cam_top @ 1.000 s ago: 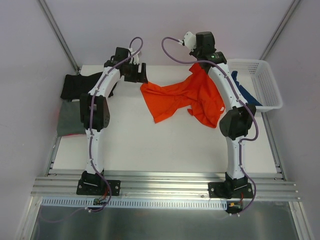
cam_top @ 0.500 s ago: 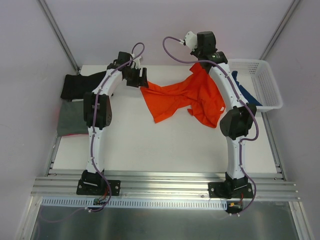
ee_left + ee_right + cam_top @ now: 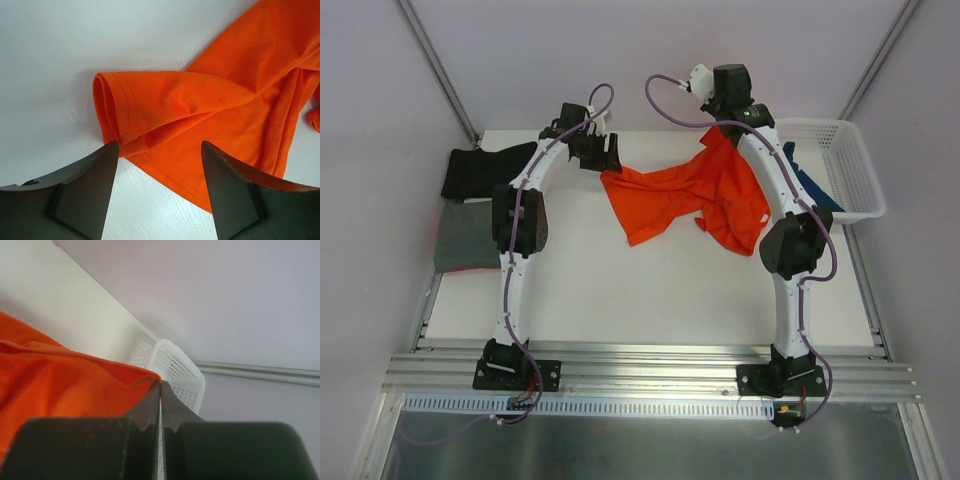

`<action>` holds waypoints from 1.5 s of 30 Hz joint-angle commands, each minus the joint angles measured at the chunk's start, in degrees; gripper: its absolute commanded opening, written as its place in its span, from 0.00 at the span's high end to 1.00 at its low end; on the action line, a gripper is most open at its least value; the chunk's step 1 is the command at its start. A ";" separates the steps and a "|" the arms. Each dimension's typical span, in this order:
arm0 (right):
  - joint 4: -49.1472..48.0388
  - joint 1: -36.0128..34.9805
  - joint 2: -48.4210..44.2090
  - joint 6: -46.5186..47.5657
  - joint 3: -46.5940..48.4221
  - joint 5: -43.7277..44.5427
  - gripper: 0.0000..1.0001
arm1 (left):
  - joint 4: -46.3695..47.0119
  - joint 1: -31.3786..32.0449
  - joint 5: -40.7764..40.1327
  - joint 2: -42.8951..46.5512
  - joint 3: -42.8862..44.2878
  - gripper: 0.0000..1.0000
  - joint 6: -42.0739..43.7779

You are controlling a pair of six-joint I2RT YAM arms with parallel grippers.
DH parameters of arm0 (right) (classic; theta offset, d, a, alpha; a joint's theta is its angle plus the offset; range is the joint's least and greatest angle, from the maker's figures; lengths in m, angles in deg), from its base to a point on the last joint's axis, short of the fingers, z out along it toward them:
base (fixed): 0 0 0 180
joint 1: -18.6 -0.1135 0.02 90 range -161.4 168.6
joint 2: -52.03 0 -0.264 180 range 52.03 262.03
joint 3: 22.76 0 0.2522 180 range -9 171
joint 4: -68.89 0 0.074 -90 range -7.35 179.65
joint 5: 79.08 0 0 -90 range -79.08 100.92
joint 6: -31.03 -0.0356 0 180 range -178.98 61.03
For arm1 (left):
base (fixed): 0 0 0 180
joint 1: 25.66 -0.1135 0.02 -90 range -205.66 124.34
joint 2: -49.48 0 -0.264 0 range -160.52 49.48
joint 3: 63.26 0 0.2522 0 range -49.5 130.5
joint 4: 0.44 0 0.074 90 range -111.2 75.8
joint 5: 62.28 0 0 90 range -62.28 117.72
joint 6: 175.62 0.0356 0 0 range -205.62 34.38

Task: Fold and stack the t-shirts
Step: Flatten out the tshirt

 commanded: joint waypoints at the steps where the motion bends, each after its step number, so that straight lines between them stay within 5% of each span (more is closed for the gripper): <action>1: -1.62 0.41 -1.79 0.55 -0.24 1.54 0.99 | 1.08 0.95 1.46 -0.97 2.53 0.33 -0.16; 27: -1.80 0.94 -2.05 0.64 -1.65 1.28 0.99 | 2.13 1.13 -0.04 -4.75 3.94 0.34 0.20; 38: -1.80 0.85 -2.14 0.64 -2.26 1.28 0.99 | 3.45 1.13 -0.91 -5.45 5.44 0.44 0.02; 45: -1.71 0.85 -2.22 0.64 -2.35 1.54 0.99 | 3.72 1.04 -1.62 -4.41 5.44 0.61 -0.33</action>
